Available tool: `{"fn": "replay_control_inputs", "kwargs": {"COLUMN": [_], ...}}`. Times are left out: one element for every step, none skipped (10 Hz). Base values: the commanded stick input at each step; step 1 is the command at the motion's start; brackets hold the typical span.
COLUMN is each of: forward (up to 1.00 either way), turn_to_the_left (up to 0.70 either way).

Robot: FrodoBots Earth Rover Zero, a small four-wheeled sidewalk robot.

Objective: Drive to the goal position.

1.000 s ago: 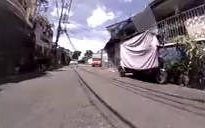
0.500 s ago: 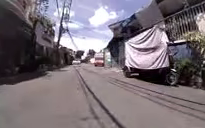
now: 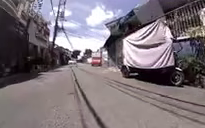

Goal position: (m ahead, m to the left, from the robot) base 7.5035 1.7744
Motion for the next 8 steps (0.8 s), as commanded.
{"fn": "replay_control_inputs", "kwargs": {"forward": [0.7, 0.7, 0.7, 0.7, 0.7, 0.7, 0.7, 0.7], "turn_to_the_left": [0.1, 0.0, -0.25, -0.25, 0.07, 0.1, 0.1, 0.1]}}
